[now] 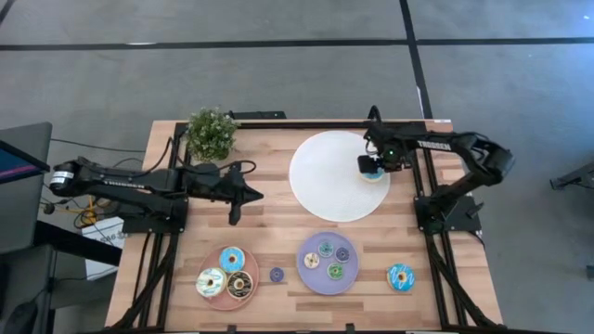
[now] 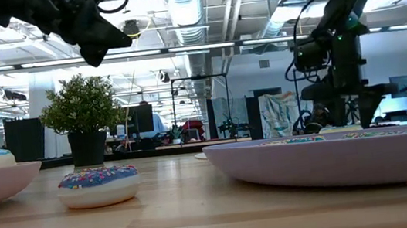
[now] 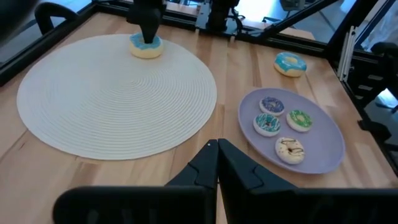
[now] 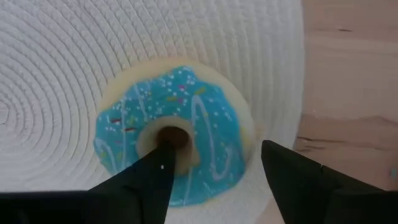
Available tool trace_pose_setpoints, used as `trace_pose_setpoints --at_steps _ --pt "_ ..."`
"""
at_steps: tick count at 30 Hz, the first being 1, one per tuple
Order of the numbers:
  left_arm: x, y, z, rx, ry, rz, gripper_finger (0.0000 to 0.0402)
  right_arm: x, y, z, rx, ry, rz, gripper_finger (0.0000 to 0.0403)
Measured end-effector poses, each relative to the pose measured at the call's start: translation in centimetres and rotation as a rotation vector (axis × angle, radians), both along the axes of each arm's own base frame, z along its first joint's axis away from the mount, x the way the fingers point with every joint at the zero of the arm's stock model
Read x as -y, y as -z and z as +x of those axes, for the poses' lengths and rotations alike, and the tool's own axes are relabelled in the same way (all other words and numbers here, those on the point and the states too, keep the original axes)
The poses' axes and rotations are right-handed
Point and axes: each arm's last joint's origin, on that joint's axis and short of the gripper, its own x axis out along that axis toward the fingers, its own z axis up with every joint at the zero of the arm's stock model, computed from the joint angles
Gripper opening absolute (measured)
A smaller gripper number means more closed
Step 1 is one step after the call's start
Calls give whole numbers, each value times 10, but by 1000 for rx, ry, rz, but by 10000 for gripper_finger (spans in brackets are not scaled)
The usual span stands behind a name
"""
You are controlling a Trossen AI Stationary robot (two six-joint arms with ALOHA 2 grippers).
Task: Pick & Place donuts
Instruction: Put the top big light blue donut on the pink plate
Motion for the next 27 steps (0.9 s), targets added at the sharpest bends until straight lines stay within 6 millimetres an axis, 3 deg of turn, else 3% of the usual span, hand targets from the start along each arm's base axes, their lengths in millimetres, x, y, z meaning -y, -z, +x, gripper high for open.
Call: trace_pose_setpoints --at_steps 16,27 --pt "0 -2 1 23 -23 -45 0 2 3 6 24 -14 -21 146" --pt "1 -2 1 24 -28 -66 0 2 3 6 23 -29 -22 133"
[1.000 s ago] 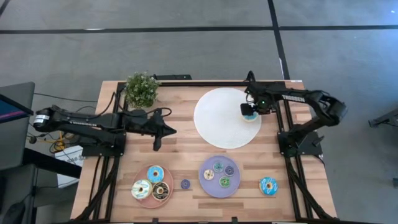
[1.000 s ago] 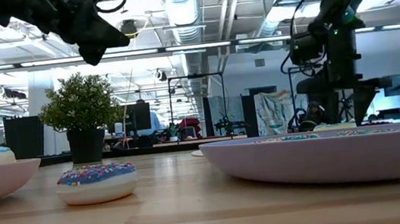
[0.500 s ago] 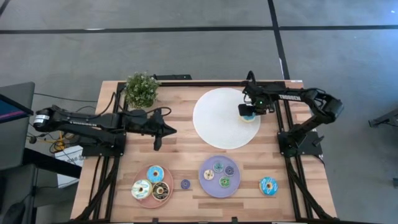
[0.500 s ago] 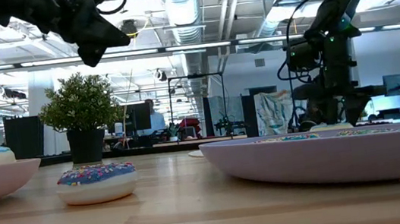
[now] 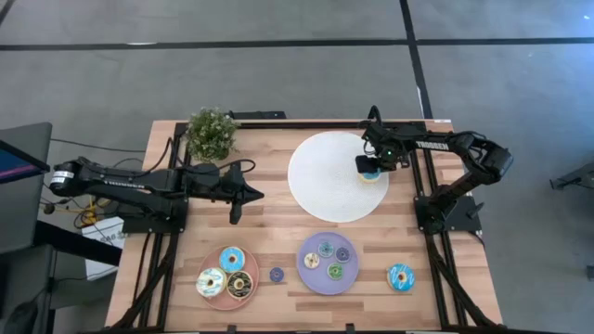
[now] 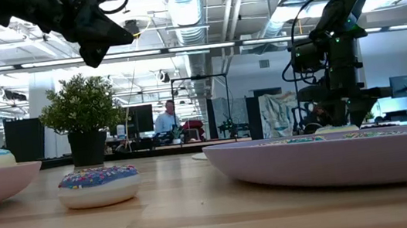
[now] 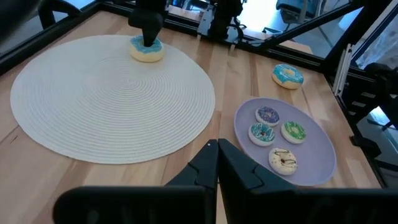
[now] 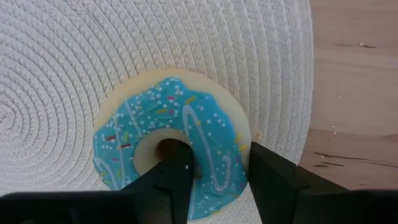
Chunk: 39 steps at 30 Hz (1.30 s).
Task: Pick & Place donuts
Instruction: Put the top big light blue donut on the pink plate
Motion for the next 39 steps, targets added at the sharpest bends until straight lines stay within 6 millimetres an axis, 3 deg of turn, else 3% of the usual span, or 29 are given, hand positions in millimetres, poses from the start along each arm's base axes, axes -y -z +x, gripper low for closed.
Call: trace_pose_setpoints --at_steps 23,39 --pt "2 0 0 -3 -6 8 0 -1 -1 0 20 -3 13 127" --pt "0 0 0 -6 -57 63 0 -23 -64 -23 211 -11 -152 129"
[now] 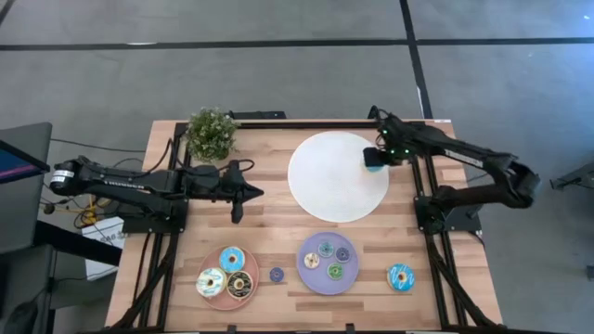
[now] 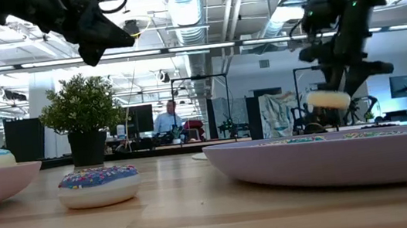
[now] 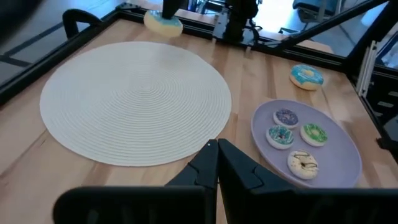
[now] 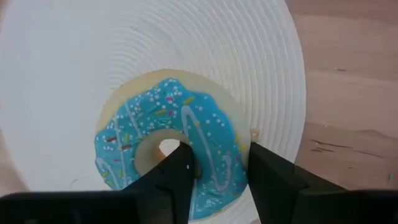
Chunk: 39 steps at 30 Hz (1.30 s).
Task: Pick & Place donuts
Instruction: Put the top big light blue donut on the pink plate
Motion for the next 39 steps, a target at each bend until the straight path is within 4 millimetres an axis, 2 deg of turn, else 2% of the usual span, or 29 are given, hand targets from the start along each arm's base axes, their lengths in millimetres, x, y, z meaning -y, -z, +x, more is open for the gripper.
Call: trace_pose_setpoints --at_steps 10,16,23,28,33,39 --pt "5 0 1 10 -25 -9 0 -33 -30 -10 118 -113 -82 129" --pt "25 1 10 55 -43 24 0 -52 -37 -7 152 -215 -99 129" --pt "54 13 22 78 -84 -3 0 -70 -39 -1 168 -338 -99 129" --pt "78 17 32 114 -102 -40 0 -84 -38 9 186 -443 -103 129" --pt "104 12 48 94 -49 32 0 -106 -45 23 305 -529 -125 129" --pt "108 15 43 42 28 67 0 -135 -51 47 449 -571 -164 129"
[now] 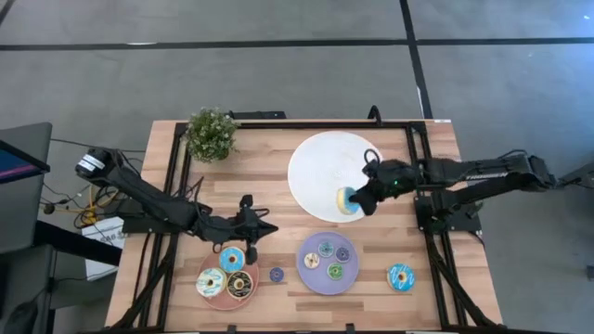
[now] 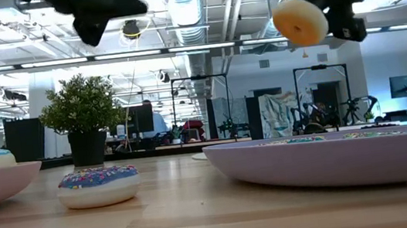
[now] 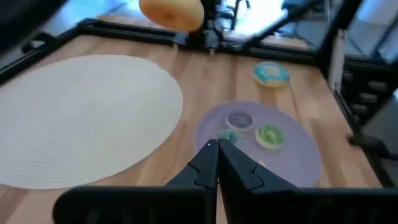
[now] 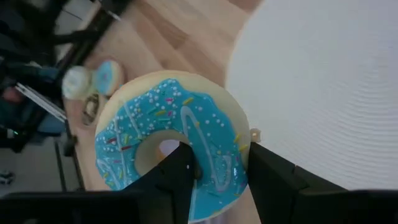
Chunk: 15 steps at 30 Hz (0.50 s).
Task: Pick & Place donuts
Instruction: Put the top big light blue donut on the pink plate
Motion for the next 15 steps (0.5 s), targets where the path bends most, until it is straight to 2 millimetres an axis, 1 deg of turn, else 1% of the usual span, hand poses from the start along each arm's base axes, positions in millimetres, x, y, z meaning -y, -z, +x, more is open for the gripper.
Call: trace_pose_setpoints --at_steps 2,4,7,12,15 --pt "-1 0 -5 -2 43 1 0 -10 2 12 40 12 19 127" --pt "-3 -2 -12 -18 55 6 0 -18 7 25 27 25 41 126" --pt "-5 -7 -24 -57 75 29 0 -33 10 50 8 31 51 123" --pt "-6 -20 -45 -63 119 30 0 -53 13 100 -44 7 35 123" --pt "-6 -26 -54 -54 136 27 0 -59 20 131 -70 8 28 123"
